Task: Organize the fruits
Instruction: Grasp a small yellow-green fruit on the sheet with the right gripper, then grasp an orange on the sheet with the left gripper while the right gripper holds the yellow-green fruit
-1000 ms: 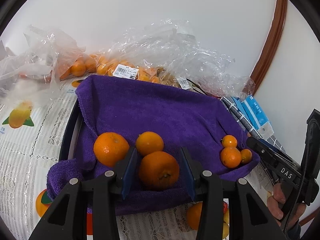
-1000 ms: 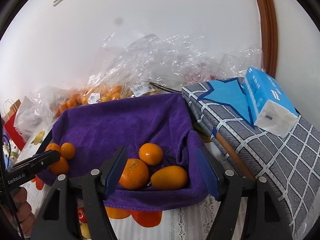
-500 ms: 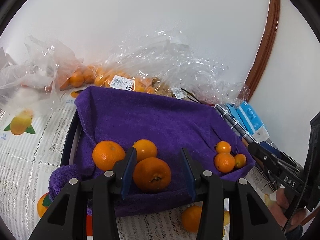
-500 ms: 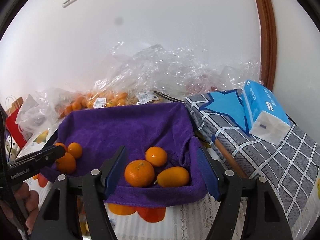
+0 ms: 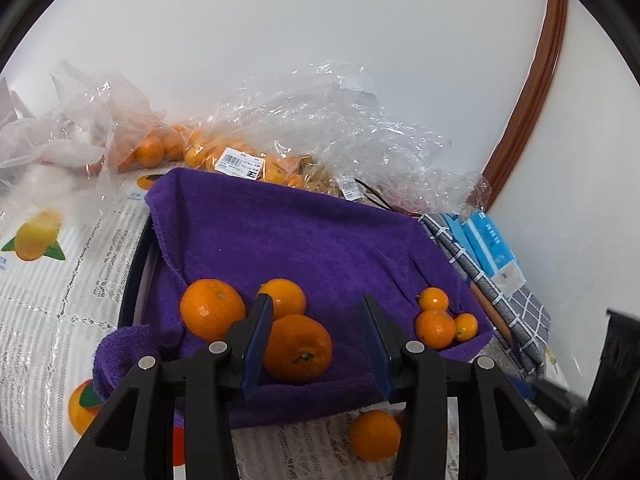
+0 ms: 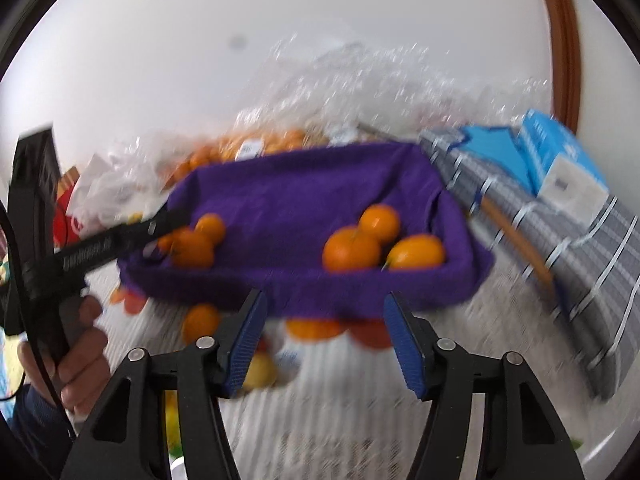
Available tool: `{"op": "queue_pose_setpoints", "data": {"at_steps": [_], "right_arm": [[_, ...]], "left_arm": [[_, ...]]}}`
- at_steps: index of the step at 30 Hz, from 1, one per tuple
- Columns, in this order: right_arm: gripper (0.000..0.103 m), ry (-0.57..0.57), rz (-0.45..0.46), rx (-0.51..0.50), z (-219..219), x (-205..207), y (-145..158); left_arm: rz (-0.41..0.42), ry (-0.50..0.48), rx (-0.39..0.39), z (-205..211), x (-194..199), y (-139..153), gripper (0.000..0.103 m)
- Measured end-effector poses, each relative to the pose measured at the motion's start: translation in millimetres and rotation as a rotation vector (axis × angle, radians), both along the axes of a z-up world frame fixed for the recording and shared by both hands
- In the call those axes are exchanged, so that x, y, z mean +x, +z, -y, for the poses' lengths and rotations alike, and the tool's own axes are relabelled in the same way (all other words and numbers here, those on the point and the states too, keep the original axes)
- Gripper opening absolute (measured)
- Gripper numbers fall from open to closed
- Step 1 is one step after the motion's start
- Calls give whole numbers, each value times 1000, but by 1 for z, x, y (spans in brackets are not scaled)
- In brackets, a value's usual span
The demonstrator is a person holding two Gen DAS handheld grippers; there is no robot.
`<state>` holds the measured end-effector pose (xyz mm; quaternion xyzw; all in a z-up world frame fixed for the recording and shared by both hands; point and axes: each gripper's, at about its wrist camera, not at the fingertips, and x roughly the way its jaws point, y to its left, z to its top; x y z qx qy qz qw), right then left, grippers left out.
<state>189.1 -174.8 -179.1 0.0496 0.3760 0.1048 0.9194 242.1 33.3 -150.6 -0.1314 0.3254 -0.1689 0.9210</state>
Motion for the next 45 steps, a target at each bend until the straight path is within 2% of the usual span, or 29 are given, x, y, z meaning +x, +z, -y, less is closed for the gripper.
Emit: {"op": "queue_pose_setpoints", "data": {"at_steps": [5, 10, 12, 14, 15, 19, 22, 27, 33, 39, 45], "right_arm": [[53, 32, -57, -30, -17, -8, -12], [40, 53, -125, 15, -19, -4, -25], [38, 51, -122, 10, -21, -8, -25], [28, 48, -125, 3, -22, -8, -27], [27, 40, -125, 2, -20, -9, -27], [27, 1, -91, -12, -7, -16, -23], [27, -77, -36, -88, 9, -24, -19], [27, -101, -91, -80, 21, -19, -28], [27, -128, -62, -104, 20, -21, -25], [27, -193, -24, -31, 36, -28, -20], [27, -247, 1, -17, 42, -29, -16]], "left_arm": [[14, -8, 23, 5, -2, 1, 42], [21, -13, 37, 5, -1, 1, 42], [28, -14, 49, 7, -2, 1, 42], [28, -14, 52, 7, -1, 0, 42], [25, -16, 57, 8, -1, -1, 42], [23, -13, 47, 6, -1, -1, 42], [22, -12, 43, 5, 0, -1, 42], [4, -20, 43, 6, 2, -3, 42], [4, -27, 43, 6, 2, -4, 42], [13, -42, 36, 7, -3, -1, 42], [55, -127, 28, 19, -24, 8, 42]]}}
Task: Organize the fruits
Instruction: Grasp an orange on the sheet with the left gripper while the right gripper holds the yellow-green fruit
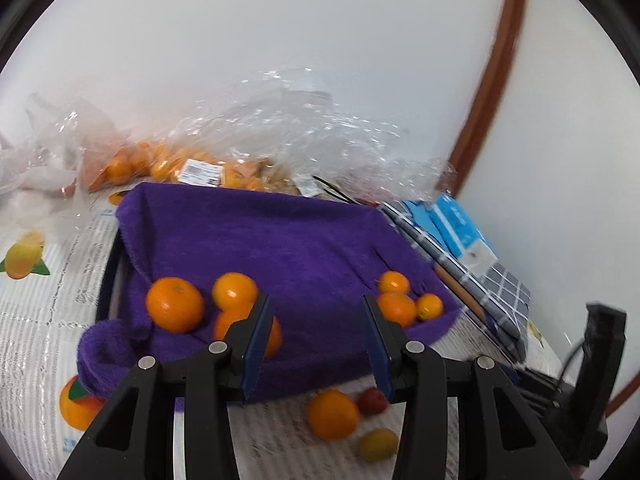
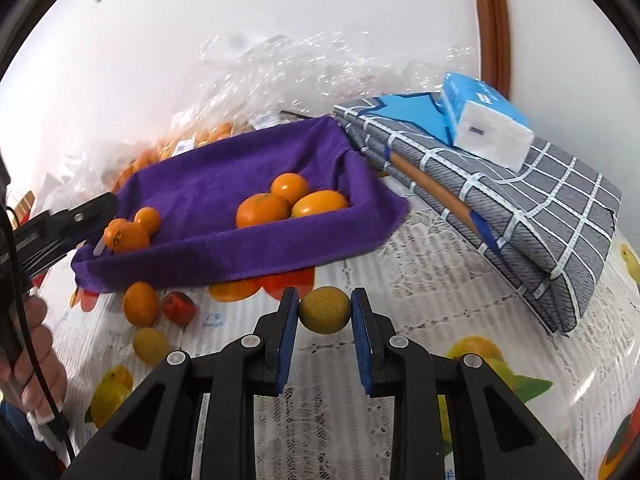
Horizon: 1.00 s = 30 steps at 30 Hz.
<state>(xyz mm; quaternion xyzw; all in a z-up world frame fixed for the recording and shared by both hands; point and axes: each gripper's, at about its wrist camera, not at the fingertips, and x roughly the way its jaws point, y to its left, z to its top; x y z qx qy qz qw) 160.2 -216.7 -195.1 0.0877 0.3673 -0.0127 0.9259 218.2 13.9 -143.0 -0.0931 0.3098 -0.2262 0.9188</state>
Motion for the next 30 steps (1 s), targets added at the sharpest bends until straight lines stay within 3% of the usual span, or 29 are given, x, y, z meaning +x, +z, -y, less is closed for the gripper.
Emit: {"op": "queue_pose_setpoints", "data": {"at_steps": [4, 8, 21, 30], "right_arm": [[27, -1, 3, -10, -1, 1, 2], [27, 0, 1, -1, 0, 1, 1], [27, 35, 16, 8, -3, 0, 2], [27, 45, 16, 7, -5, -1, 3]], "left_arm": [[-6, -39, 45, 10, -14, 0, 42], [-88, -60, 40, 12, -24, -10, 42], [-221, -30, 109, 22, -20, -41, 42], [-247, -6, 103, 22, -12, -45, 39]]}}
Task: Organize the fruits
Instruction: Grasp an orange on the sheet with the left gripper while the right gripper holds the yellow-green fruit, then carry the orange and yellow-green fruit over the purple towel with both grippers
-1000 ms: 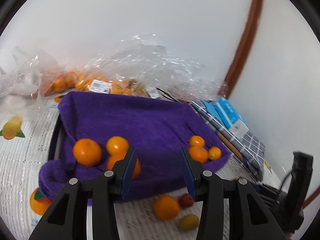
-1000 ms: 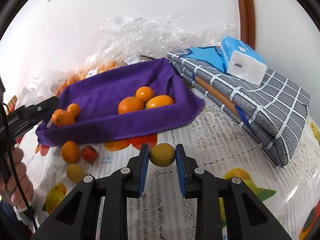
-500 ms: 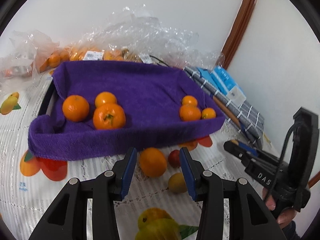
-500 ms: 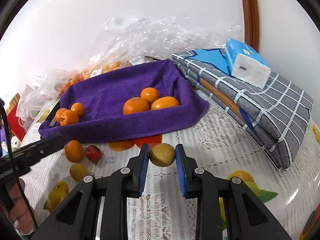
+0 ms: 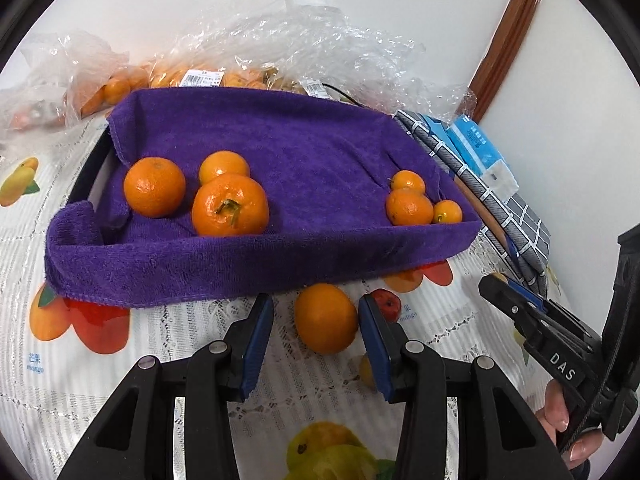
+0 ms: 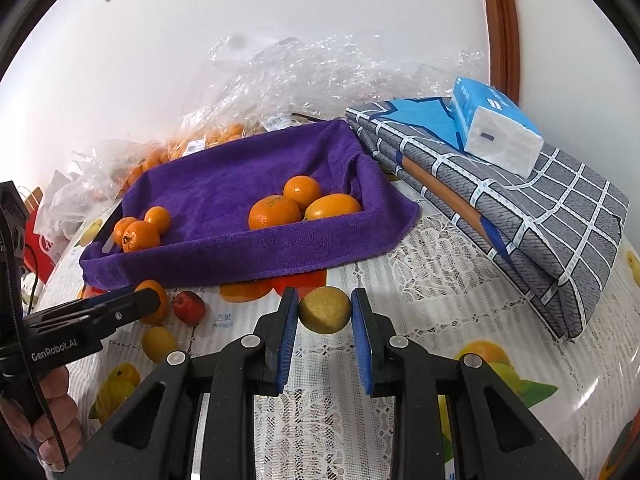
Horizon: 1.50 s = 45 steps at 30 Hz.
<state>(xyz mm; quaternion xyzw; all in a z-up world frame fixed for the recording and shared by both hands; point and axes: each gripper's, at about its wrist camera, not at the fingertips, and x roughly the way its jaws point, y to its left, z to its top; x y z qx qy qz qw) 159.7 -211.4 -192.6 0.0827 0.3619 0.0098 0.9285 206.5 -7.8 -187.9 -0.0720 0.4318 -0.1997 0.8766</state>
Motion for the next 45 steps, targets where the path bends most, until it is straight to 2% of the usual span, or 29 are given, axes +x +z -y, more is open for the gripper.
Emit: {"op": "queue_pose_setpoints", "data": {"at_steps": [2, 9, 20, 28, 31, 38, 45], "right_arm": [[27, 1, 2, 0, 1, 0, 0], [27, -3, 4, 2, 1, 0, 0], [27, 3, 27, 0, -1, -4, 3], [27, -13, 41, 15, 2, -3, 9], [27, -3, 41, 29, 3, 5, 18], [27, 19, 120, 9, -1, 35, 61], [27, 57, 159, -36, -16, 81, 81]], "left_arm": [[-11, -12, -16, 1, 1, -1, 31], [38, 4, -25, -3, -3, 7, 31], [112, 12, -97, -15, -12, 27, 31], [143, 94, -96, -37, -5, 35, 31], [132, 134, -142, -55, -1, 37, 31], [113, 241, -160, -87, 13, 39, 31], [120, 269, -116, -94, 48, 59, 31]]}}
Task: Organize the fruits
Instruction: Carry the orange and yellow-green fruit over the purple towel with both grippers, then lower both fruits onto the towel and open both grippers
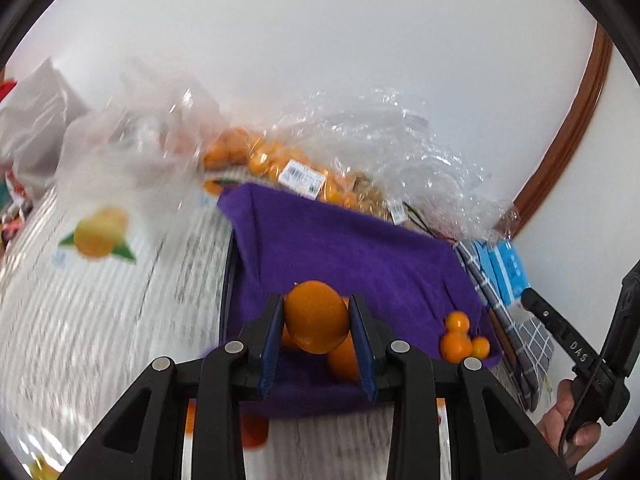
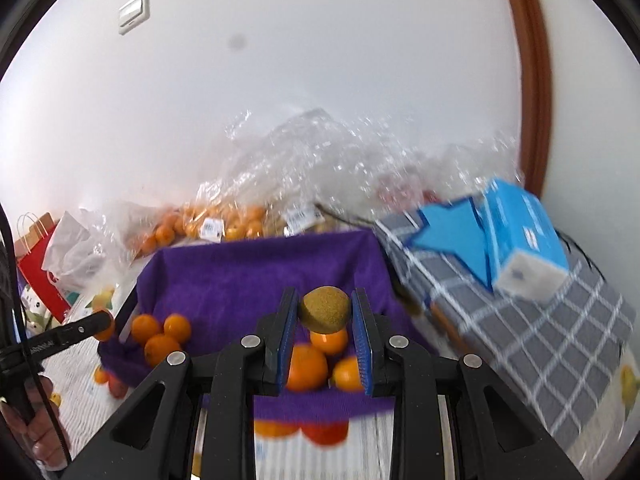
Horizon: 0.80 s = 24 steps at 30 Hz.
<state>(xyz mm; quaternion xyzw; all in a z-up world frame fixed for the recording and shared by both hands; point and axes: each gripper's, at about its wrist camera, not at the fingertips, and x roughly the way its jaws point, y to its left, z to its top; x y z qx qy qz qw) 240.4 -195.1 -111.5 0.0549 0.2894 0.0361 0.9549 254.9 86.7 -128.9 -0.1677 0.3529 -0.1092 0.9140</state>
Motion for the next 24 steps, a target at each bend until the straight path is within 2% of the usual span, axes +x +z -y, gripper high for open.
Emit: {"op": "queue_pose_setpoints", "data": {"at_steps": [3, 10, 15, 18, 24], "right_arm": [[27, 18, -12, 9, -7, 25, -3], [27, 64, -115, 35, -25, 66, -38], [27, 103, -176, 16, -37, 79, -59], [27, 118, -206, 22, -40, 83, -67], [27, 156, -216, 11, -47, 79, -74]], "left_arm": [[6, -3, 28, 9, 23, 4, 31], [-20, -33, -2, 25, 60, -19, 31], [-47, -42, 18, 29, 68, -35, 31], [-67, -46, 3, 28, 71, -44, 31], [-54, -53, 25, 34, 72, -51, 31]]}}
